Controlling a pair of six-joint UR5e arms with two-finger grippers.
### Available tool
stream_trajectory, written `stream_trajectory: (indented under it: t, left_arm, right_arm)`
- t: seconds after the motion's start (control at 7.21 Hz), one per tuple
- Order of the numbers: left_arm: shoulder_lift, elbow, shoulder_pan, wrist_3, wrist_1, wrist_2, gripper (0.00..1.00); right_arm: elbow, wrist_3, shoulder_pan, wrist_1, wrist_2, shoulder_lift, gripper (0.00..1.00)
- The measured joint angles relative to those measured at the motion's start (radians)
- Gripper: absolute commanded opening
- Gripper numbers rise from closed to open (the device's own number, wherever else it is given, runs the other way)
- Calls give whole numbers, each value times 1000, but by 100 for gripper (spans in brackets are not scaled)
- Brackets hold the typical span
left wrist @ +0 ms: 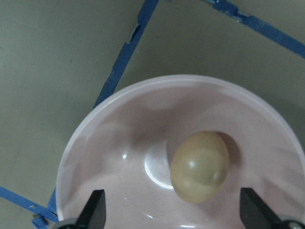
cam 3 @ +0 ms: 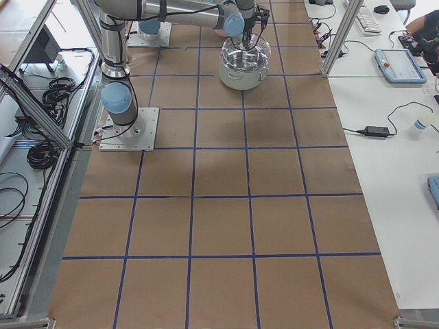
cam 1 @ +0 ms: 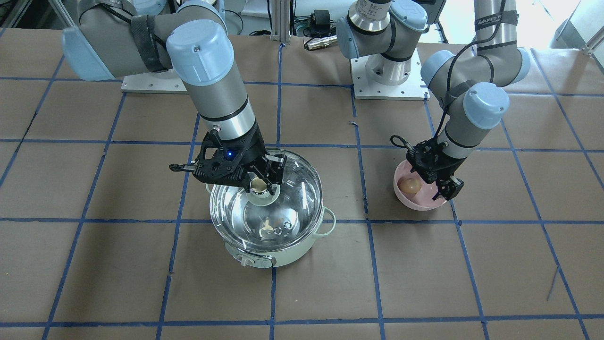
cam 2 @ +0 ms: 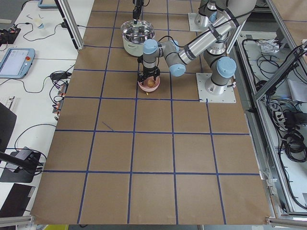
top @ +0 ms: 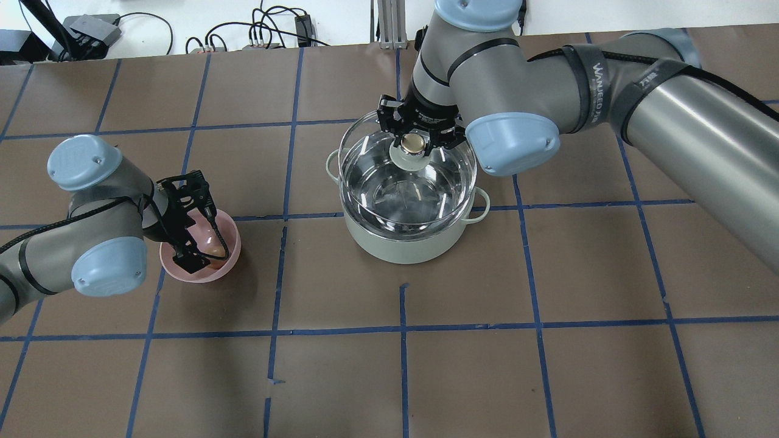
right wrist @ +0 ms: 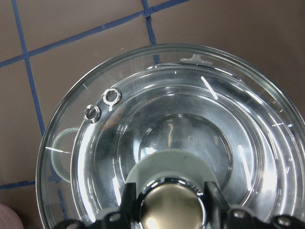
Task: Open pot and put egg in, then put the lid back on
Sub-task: 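Grasp the glass lid knob with the right gripper while the left closes on the egg, then lift the glass lid off the pot and move it aside with the right gripper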
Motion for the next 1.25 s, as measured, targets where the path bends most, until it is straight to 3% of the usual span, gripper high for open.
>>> stream_trajectory:
  t: [0.83,1.25]
  left_arm:
    - [-39,4,-8,91,43,6,99]
    - [-51,5,-9,122,44,0,100]
  right_arm:
    - [0,6,-13,10,27,-3,51]
    - [-1,-1,-87,66,79,-44,51]
